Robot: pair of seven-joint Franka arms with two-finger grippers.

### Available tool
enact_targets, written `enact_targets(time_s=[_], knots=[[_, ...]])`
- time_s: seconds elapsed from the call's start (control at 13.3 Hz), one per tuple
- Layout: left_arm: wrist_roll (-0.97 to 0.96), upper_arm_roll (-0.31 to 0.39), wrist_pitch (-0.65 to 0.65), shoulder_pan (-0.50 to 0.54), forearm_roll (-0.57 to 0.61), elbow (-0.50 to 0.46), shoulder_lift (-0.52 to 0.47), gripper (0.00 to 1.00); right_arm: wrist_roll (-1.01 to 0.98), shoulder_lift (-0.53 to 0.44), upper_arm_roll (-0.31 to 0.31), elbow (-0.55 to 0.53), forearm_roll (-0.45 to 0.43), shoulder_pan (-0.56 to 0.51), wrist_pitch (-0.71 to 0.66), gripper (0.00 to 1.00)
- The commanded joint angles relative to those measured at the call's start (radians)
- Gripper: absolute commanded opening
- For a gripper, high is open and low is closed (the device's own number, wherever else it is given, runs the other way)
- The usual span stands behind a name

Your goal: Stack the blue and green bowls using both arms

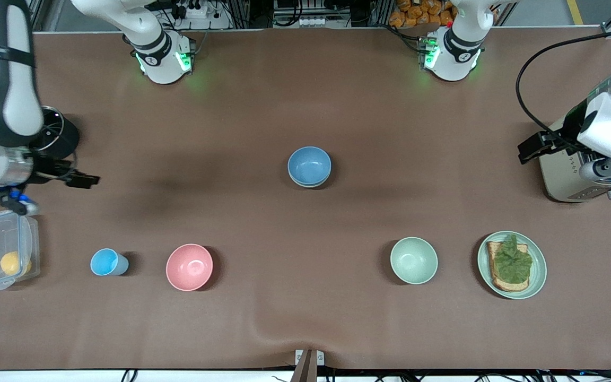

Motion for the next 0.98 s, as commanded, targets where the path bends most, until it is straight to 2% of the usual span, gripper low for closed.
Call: enact_targets(time_s=[0.0, 0.08, 0.23, 0.38, 0.75, 0.9], knots=[[0.087, 0.067, -0.023, -0.059, -0.039, -0.025, -0.035, 1.00, -0.059, 0.004, 0.278, 0.137, -0.068, -0.264, -0.025, 1.00], [0.103, 0.086, -0.023, -0.081, -0.039, -0.030, -0.043, 1.00, -0.059, 0.000, 0.355, 0.151, -0.077, -0.333, -0.025, 1.00], [0.104, 0.089, -0.025, -0.086, -0.038, -0.036, -0.051, 1.00, -0.059, -0.031, 0.395, 0.166, -0.097, -0.355, -0.023, 1.00], [0.109, 0.090, -0.025, -0.086, -0.038, -0.048, -0.063, 1.00, -0.039, -0.090, 0.468, 0.168, -0.110, -0.363, -0.052, 1.00], [0.149, 0.106, -0.023, -0.086, -0.065, -0.081, -0.094, 1.00, -0.013, -0.166, 0.466, 0.143, -0.100, -0.306, -0.026, 1.00], [0.160, 0.113, -0.020, -0.086, -0.071, -0.088, -0.095, 1.00, 0.039, -0.187, 0.419, 0.142, -0.100, -0.242, 0.024, 1.00]])
